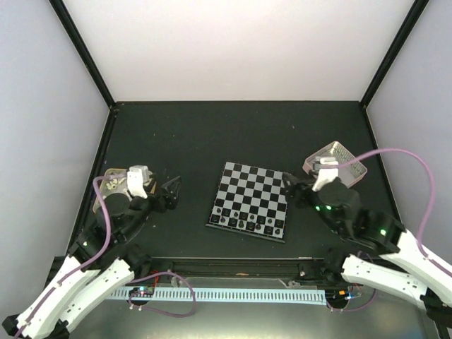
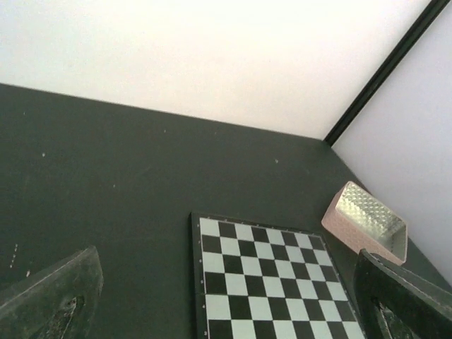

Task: Set up the chess pieces on the board
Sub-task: Reset both arms

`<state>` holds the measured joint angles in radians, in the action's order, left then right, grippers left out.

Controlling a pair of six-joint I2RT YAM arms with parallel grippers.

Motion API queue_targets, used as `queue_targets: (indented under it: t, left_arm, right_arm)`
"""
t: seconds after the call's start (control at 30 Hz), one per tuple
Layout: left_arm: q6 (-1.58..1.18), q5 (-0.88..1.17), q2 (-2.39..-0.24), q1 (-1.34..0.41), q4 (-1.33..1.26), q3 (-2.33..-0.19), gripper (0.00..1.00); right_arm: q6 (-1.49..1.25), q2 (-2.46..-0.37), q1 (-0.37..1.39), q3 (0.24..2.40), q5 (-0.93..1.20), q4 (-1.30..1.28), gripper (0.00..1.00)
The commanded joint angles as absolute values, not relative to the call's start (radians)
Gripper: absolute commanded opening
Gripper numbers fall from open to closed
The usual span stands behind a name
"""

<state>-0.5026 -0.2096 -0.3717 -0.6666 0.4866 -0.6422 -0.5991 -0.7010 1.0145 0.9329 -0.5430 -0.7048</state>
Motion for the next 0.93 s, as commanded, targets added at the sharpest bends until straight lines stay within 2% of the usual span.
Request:
queue_targets:
  t: [0.0,0.1,0.47,0.9]
  left_arm:
    - [-0.428,-0.207,-0.320,-0.662,0.561,-0.732,0.99]
    - [-0.404,-0.223,-0.291,-0.661,0.595,-0.768,0.99]
    - [-0.308,-0.276,-0.208,-0.661,0.707,-0.891,0.99]
    - [-0.315,-0.321,-0.204,-0.661,0.725,-0.935,0.99]
  right_arm:
    - [-0.590,-0.571,1.011,0.931,-0.699,-0.848,0.90]
    - [-0.662,-0.499,1.011,0.957,-0.754,-0.956,1.00]
    - [-0.666,-0.366,1.011,1.038,-0.885,-1.107,1.00]
    - [-0.643,-0.264,1.011,1.033,-0.925,-1.068,1.00]
